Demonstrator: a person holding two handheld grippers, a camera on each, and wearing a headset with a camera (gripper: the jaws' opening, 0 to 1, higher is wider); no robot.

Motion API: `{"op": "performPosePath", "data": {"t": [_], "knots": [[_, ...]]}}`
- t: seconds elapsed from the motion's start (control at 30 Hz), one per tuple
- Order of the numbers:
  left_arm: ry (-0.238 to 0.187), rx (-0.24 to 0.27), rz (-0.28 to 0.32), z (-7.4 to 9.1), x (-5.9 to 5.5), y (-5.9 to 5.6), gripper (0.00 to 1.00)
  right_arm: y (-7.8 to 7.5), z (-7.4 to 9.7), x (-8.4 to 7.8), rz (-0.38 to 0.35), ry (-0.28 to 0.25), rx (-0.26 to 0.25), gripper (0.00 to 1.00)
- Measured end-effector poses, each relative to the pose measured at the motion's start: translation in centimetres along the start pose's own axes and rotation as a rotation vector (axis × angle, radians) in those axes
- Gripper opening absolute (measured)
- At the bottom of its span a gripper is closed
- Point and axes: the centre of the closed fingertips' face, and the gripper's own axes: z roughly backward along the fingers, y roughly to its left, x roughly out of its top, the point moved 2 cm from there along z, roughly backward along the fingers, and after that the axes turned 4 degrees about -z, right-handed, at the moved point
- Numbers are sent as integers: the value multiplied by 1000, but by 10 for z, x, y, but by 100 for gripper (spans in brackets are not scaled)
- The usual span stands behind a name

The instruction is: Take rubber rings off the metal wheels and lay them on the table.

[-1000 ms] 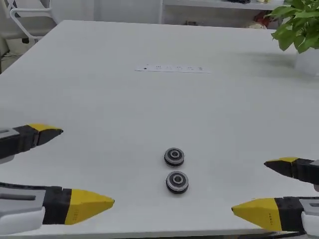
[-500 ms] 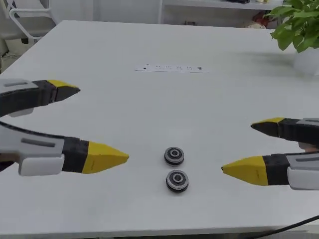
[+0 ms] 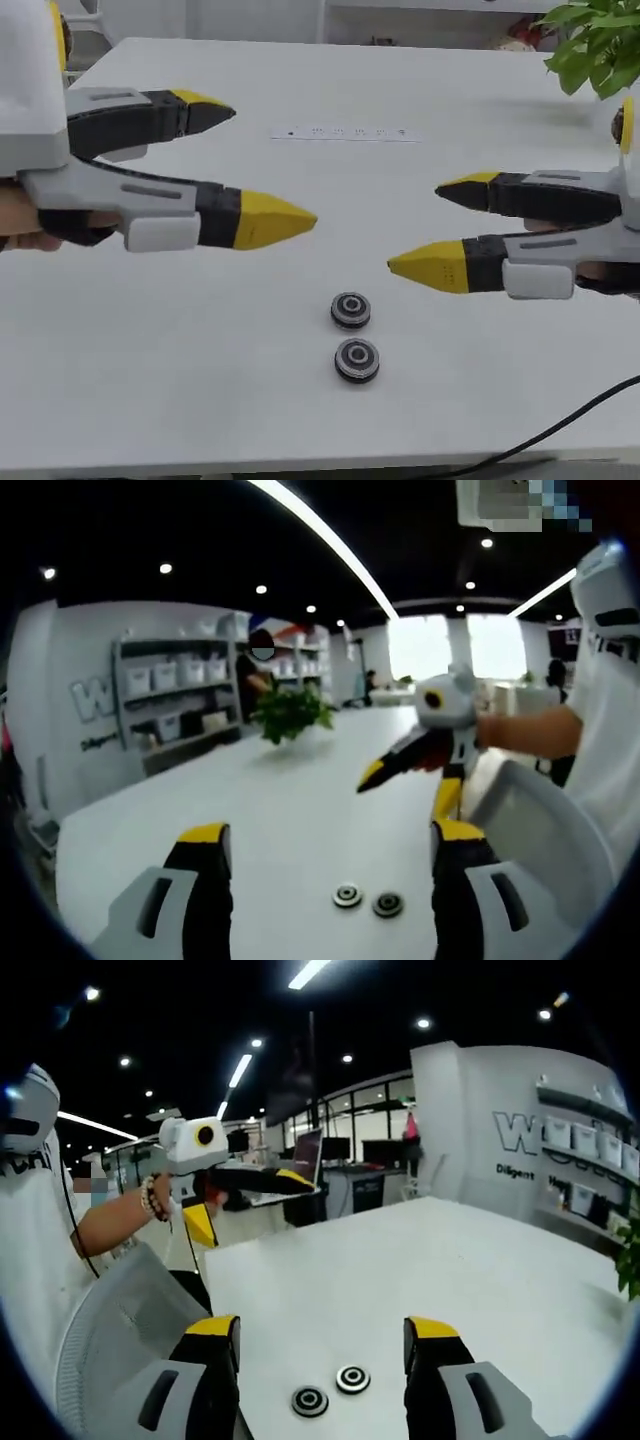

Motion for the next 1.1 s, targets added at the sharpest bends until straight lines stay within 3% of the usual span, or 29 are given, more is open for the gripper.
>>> {"op": "performPosePath", "data": {"t": [0.23,0.47,0.63,0.7,0.73,0.77,0.8,0.87,1.1], "knots": [[-95,9,15,-20,10,14,82,-2,-21,-8,17,19,38,57],[-116,-19,-26,-43,-7,12,78,-14,-37,-35,-30,52,55,50],[-57,-73,-57,-61,-35,-13,70,-12,-40,-57,-32,106,81,49],[-36,-84,-29,-65,-50,-20,69,-13,-40,-63,-32,120,85,47],[7,-105,-37,-66,-60,-24,69,-12,-40,-65,-31,122,87,46],[72,-132,-88,-68,-72,-28,69,-11,-41,-69,-25,133,92,46],[94,-136,-116,-70,-77,-29,68,-10,-41,-73,-19,145,99,45],[88,-136,-84,-75,-83,-32,65,-8,-42,-82,-12,176,110,43],[164,-187,-84,-77,-111,-46,58,-2,-42,-116,-8,300,141,39]]}}
